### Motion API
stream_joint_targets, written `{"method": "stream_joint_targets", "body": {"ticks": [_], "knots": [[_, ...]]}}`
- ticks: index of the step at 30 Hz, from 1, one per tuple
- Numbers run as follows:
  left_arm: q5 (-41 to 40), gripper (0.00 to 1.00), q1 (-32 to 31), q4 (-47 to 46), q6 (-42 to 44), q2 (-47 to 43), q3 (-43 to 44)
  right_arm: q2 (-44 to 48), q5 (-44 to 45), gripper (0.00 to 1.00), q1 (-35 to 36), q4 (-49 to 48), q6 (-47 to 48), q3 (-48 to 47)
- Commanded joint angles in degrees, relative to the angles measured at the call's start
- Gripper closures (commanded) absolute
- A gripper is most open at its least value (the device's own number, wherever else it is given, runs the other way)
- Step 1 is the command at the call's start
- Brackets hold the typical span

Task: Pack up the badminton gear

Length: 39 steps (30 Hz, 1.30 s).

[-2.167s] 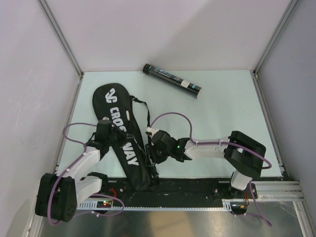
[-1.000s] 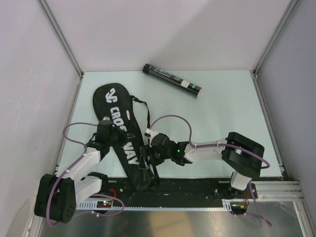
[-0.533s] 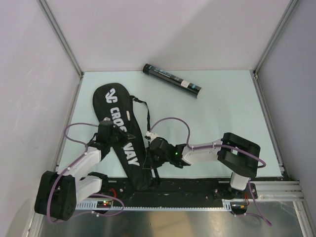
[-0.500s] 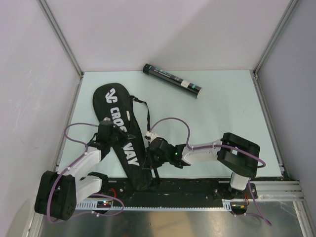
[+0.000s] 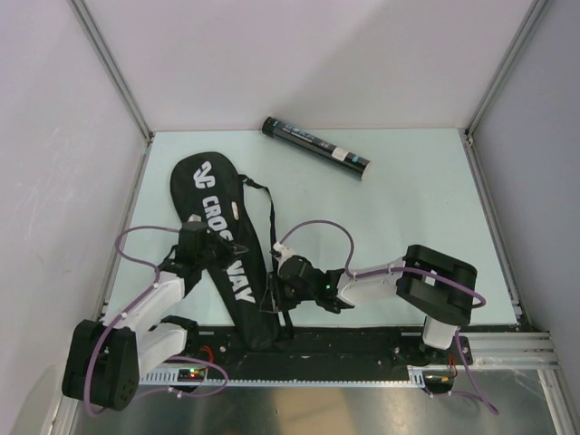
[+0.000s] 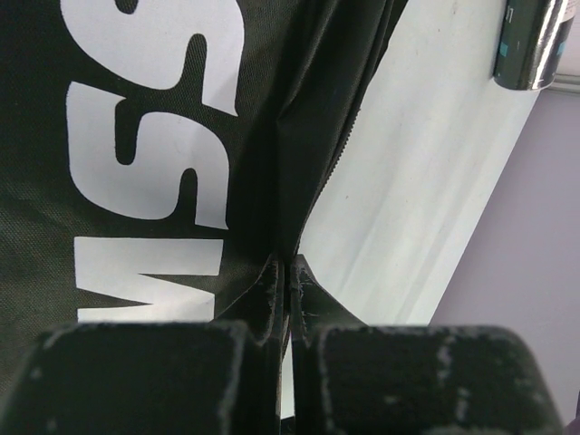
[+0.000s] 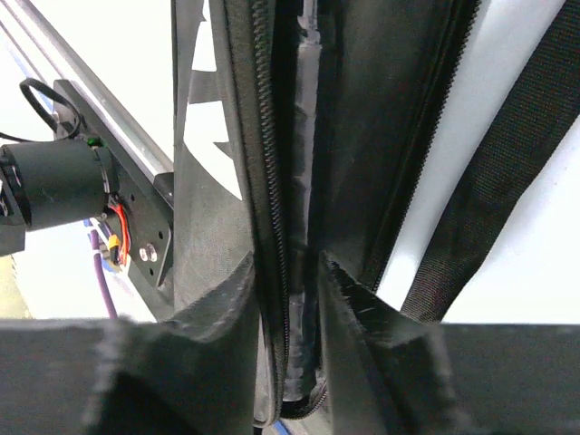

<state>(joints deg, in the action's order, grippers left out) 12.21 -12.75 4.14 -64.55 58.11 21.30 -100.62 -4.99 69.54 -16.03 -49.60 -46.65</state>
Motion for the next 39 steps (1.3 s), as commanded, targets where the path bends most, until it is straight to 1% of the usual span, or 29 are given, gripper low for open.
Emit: {"method": "stream_joint_targets", "body": {"ticks": [1,3,5,6,9,10,11,14,15,16,17,18,21,23,28,32,36,39], "knots": [[-1.0,1.00,-0.3,-3.1,-1.6,-1.6,-0.9,0.0,-1.7,0.75,0.2,-5.2,-1.9,0.8],[-1.0,1.00,-0.3,-3.2,-1.7,-1.7,-0.9,-0.7,-2.4,0.86,0.1,-5.9,-2.2,1.0],[-1.2,1.00,-0.3,-3.3,-1.6,-2.0,-1.0,-1.0,-2.8,0.88,0.0,-6.5,-2.2,1.0],[-1.4,1.00,-0.3,-3.4,-1.5,-2.0,-1.0,-1.0,-2.8,0.87,0.0,-6.5,-2.1,1.0],[-1.6,1.00,-0.3,-3.5,-1.0,-2.1,-0.8,0.0,-1.1,0.71,-0.1,-4.6,-1.8,1.0],[-1.5,1.00,-0.3,-3.5,-0.7,-2.1,-0.7,0.5,-0.2,0.68,-0.2,-3.5,-1.6,1.0],[-1.4,0.96,-0.3,-3.5,-0.1,-2.1,-0.4,1.9,1.7,0.63,-0.3,-1.7,-0.9,1.0],[-1.1,0.70,-0.3,-2.7,1.1,-2.2,0.5,5.2,4.5,0.50,-1.4,1.2,1.2,1.0],[-1.1,0.64,-0.3,-2.3,1.8,-2.2,1.1,5.9,4.4,0.46,-2.2,1.4,1.6,1.0],[-1.3,0.57,-0.3,-1.3,2.4,-2.2,2.0,6.4,4.2,0.43,-2.8,1.5,2.2,1.0],[-1.5,0.53,-0.2,-0.5,3.7,-2.3,2.7,6.7,4.1,0.40,-3.8,1.6,2.8,0.9],[-1.8,0.51,-0.2,0.4,4.8,-2.5,3.3,6.9,4.0,0.39,-4.5,1.7,3.4,0.7],[-4.0,0.47,0.0,3.7,8.4,-3.7,5.8,6.1,3.8,0.36,-6.7,3.0,5.6,-1.0],[-5.6,0.45,0.3,6.1,10.2,-4.9,6.8,4.1,3.4,0.35,-8.2,5.6,7.1,-4.2],[-7.4,0.31,2.3,10.1,15.7,-7.6,8.5,-0.8,2.7,0.33,-10.7,7.0,9.8,-10.5],[-8.7,0.24,3.9,13.0,19.2,-9.3,9.3,-6.0,0.6,0.31,-12.1,8.3,12.2,-16.2],[-8.7,0.17,5.3,14.6,20.7,-10.8,9.3,-10.7,0.4,0.31,-13.1,9.5,13.5,-20.9],[-6.8,0.15,6.3,15.4,21.5,-11.3,9.2,-14.1,0.5,0.31,-13.6,10.7,14.4,-24.1]]}}
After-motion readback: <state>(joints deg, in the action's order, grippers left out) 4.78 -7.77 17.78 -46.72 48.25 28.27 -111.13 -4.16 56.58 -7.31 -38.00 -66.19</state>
